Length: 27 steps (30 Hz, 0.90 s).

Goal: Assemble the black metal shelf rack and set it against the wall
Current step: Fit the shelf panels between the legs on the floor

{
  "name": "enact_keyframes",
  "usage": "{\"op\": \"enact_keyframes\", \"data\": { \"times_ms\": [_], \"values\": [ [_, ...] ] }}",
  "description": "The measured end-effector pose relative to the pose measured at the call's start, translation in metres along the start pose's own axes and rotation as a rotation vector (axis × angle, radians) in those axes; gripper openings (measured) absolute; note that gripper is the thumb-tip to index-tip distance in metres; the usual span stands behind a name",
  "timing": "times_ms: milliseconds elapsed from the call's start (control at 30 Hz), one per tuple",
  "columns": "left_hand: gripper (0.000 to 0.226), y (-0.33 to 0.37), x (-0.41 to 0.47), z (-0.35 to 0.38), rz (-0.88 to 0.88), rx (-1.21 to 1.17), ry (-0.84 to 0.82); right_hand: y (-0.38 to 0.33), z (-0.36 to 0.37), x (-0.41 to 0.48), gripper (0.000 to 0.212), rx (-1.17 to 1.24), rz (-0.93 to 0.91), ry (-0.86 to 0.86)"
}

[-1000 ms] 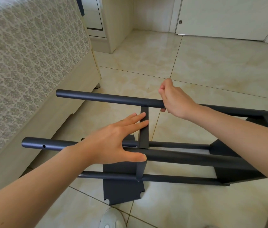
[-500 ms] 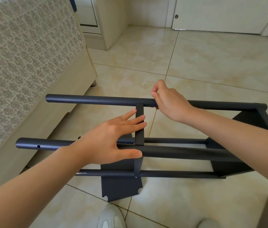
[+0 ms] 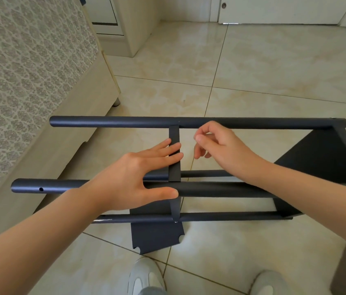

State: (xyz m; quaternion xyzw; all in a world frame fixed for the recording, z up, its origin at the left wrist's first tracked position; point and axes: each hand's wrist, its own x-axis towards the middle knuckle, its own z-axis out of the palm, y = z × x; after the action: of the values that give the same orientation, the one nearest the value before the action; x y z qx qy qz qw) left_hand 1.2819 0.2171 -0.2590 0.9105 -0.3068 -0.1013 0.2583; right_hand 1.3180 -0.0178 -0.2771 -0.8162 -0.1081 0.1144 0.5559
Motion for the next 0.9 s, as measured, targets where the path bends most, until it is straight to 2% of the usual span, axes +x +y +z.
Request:
{"op": "enact_keyframes", "data": {
  "times_ms": [233, 433, 567, 900],
  "values": [
    [0.075, 0.006, -0.014, 0.008, 0.043, 0.002, 0.047, 0.008, 0.007, -0.012, 0.01, 0.008, -0.009, -0.111],
    [0.076, 0.015, -0.028, 0.012, 0.046, 0.038, 0.058, 0.012, 0.015, -0.019, 0.008, 0.016, 0.155, -0.321],
    [0.078, 0.023, -0.036, 0.015, 0.04, 0.066, 0.071, 0.013, 0.019, -0.028, 0.006, 0.113, 0.273, -0.473],
    [0.077, 0.029, -0.049, 0.024, 0.097, 0.136, 0.095, 0.011, 0.033, -0.033, 0.014, 0.162, 0.362, -0.619]
  ]
}}
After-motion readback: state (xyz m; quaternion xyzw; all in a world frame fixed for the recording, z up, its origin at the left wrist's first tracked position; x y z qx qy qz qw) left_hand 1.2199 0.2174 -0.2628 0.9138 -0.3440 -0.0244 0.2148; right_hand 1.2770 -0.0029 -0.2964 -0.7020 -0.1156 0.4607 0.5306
